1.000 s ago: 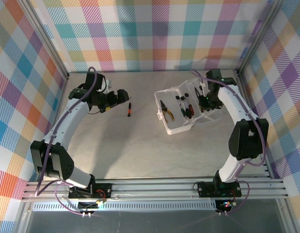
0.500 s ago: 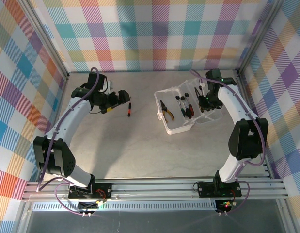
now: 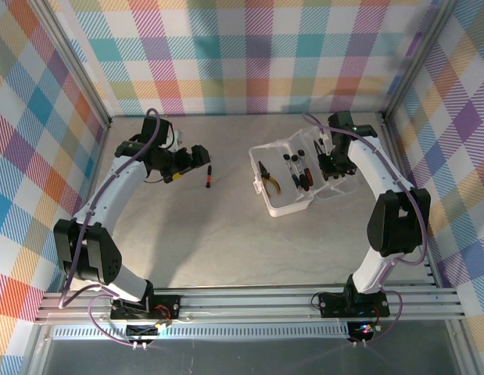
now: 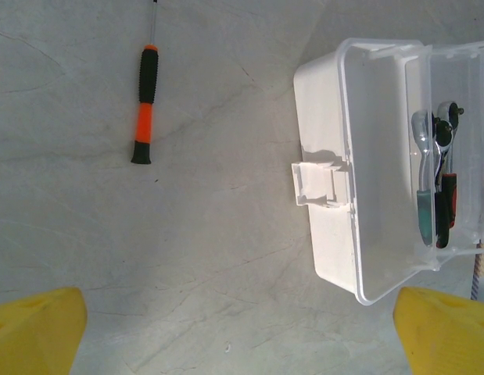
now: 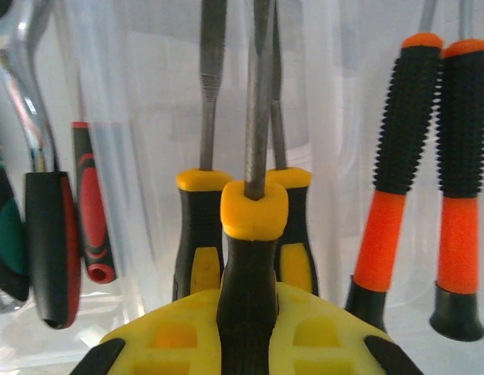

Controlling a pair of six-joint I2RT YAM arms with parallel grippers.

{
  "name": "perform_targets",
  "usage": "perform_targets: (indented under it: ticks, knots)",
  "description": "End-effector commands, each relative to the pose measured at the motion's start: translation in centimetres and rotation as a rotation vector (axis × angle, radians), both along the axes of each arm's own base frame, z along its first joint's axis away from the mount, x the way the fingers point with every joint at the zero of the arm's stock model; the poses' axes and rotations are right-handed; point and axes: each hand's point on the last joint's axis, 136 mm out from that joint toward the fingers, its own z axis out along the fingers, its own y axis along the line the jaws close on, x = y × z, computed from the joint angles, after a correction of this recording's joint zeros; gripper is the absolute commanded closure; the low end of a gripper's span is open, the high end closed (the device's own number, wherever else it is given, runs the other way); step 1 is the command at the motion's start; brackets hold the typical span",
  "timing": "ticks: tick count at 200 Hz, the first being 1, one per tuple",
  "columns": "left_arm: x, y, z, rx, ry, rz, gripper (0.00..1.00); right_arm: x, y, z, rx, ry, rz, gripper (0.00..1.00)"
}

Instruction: Pack the tool kit

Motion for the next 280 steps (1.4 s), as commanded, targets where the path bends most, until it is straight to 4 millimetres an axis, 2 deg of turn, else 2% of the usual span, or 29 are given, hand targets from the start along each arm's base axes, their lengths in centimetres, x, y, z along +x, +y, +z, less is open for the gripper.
perform_targets:
  ticks: [1, 59, 123, 196, 280]
  knots:
    - [0.4, -0.5, 0.3, -0.011, -0.010, -0.020, 0.00, 0.4, -0.9, -0.1, -0.074, 0.003, 0.003, 1.00]
    - [0.4, -0.5, 0.2, -0.011, -0.007, -0.021, 0.00, 0.6, -1.9, 0.3, -0.124, -0.014, -0.011, 1.00]
    - [0.4, -0.5, 0.0, -0.013, -0.005, -0.021, 0.00, 0.7, 0.1, 3.0, -0.015, -0.074, 0.018, 1.00]
    - [0.1, -0.4, -0.2, -0.011, -0.003, -0.022, 0.00, 0.8, 0.2, 0.9, -0.043, -0.034, 0.018, 1.00]
    - [0.1, -0.4, -0.3, -0.010, 0.000, -0.022, 0.00, 1.6, 0.2, -0.2, -0.061, -0.024, 0.031, 1.00]
